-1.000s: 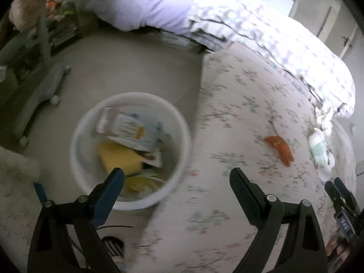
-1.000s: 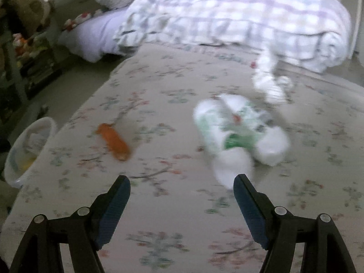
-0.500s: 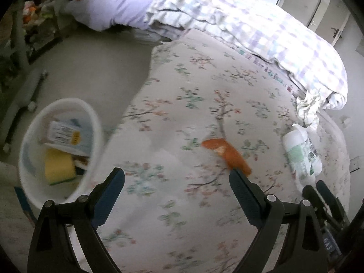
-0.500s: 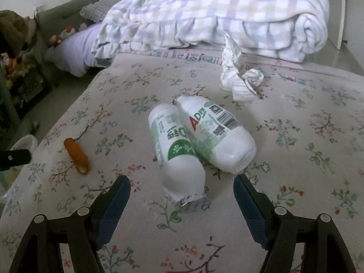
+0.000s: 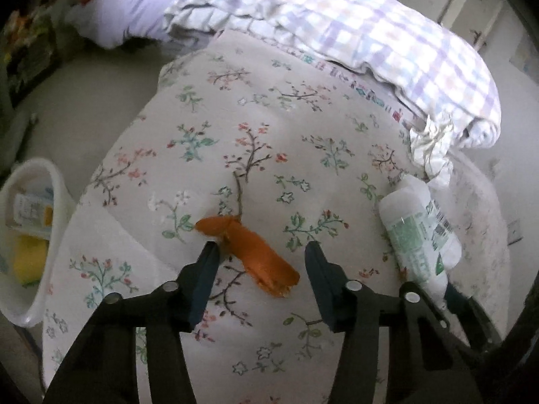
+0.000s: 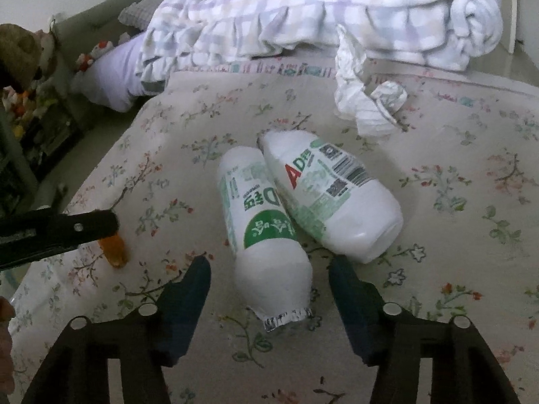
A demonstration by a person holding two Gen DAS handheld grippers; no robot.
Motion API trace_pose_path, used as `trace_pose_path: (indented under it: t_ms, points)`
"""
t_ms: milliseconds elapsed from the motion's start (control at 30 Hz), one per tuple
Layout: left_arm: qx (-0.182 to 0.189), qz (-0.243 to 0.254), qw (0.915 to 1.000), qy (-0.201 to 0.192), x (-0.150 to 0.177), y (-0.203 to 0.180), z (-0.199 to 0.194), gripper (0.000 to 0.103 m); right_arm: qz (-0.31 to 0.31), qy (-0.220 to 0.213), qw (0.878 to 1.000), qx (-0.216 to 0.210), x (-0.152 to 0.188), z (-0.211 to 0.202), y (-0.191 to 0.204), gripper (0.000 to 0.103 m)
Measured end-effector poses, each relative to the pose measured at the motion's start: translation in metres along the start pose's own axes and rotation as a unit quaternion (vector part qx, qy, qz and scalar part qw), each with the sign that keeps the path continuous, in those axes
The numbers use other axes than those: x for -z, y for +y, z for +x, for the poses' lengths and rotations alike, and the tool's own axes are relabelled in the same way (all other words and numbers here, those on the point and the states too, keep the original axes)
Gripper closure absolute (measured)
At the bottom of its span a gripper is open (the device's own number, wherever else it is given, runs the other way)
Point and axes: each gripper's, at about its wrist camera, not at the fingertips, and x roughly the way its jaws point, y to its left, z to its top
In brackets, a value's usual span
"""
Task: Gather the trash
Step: 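Grasp the orange peel with the left gripper while the right grasps a white bottle, then carry the orange peel over the bin and open the left gripper while the right holds the bottle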
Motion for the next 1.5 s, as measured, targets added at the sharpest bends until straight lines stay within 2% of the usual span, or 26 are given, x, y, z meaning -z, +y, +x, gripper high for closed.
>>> trace_pose_path:
  t_ms: [167,267,333,400,533,933,1500]
  points:
    - [-0.014,0.021,0.9997,-0.003,0.002,-0.007,0.001,0.067,0.0,0.0,1.0,-0.001,0.0,0.003,-0.002,0.044]
    - [-0.014,0.027,0.9995,-0.002,0.003,-0.006,0.0,0.072,0.001,-0.001,1.0,-0.001,0.0,0.004,-0.002,0.047]
    - [-0.006,0.026,0.9996,0.001,0.003,-0.005,-0.001,0.076,0.002,-0.001,1.0,-0.001,0.0,0.004,-0.003,0.05]
    - [0.0,0.025,0.9997,0.004,0.003,-0.004,-0.002,0.079,0.002,0.0,1.0,-0.002,0.0,0.004,-0.003,0.059]
    - [0.018,0.031,0.9993,0.006,0.005,-0.004,-0.006,0.086,0.003,0.0,1.0,-0.005,-0.001,0.003,-0.003,0.06]
    - [0.042,0.037,0.9984,-0.003,0.009,0.007,-0.027,0.088,0.03,-0.015,0.999,-0.02,0.002,-0.018,-0.005,0.061]
    - [0.032,0.015,0.999,-0.027,0.015,0.062,-0.068,0.088,0.02,-0.043,0.997,-0.055,-0.001,-0.056,0.028,0.062]
